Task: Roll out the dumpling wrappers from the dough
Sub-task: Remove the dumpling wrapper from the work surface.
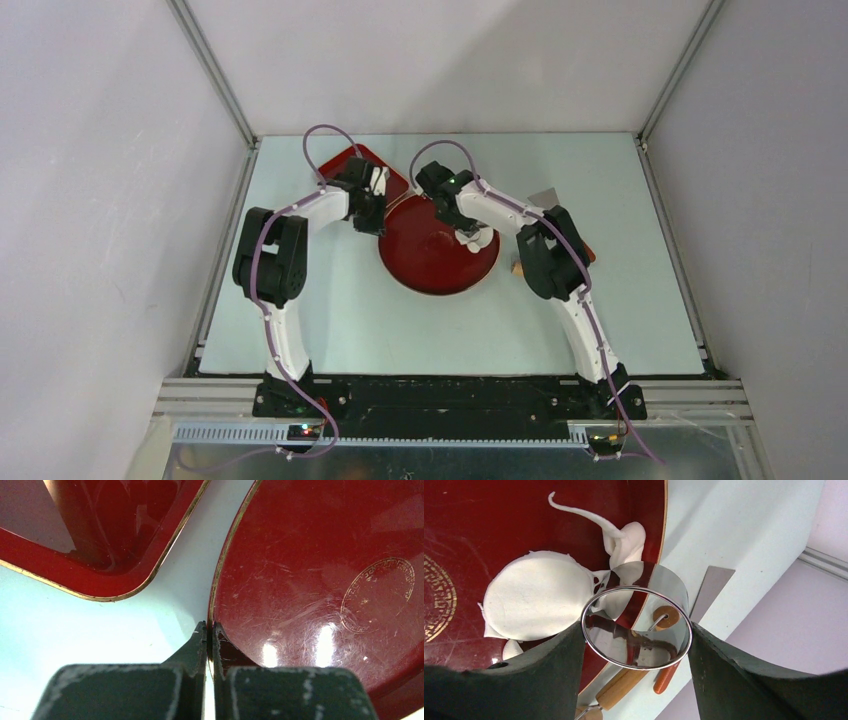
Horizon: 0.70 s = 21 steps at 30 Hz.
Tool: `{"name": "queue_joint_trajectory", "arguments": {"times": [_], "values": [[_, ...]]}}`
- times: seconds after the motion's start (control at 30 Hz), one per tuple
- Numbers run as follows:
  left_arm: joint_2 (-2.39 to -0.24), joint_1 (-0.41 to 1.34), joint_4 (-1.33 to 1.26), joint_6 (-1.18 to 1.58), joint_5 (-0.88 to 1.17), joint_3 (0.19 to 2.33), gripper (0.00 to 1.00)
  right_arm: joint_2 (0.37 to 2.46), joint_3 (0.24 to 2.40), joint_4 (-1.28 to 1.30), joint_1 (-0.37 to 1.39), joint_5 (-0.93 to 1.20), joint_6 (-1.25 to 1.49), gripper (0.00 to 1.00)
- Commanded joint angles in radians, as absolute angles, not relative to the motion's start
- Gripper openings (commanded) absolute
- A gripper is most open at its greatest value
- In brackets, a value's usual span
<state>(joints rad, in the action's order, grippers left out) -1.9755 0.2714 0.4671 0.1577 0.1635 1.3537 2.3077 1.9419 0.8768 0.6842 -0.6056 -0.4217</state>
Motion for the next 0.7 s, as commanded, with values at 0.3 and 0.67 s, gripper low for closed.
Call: {"name": "queue_joint_trajectory", "arguments": {"times": [0.3,0.67], "values": [[-1.927,0.264,0.474,0.13,0.151,1.342,0.0,2.336,2.12,0.825,0.686,-0.411,-0.412,0.6],[-1.927,0.264,0.474,0.13,0.153,1.343,0.0,2.289,2.133,0.697,0.729,-0.529,-0.54,0.59]]}}
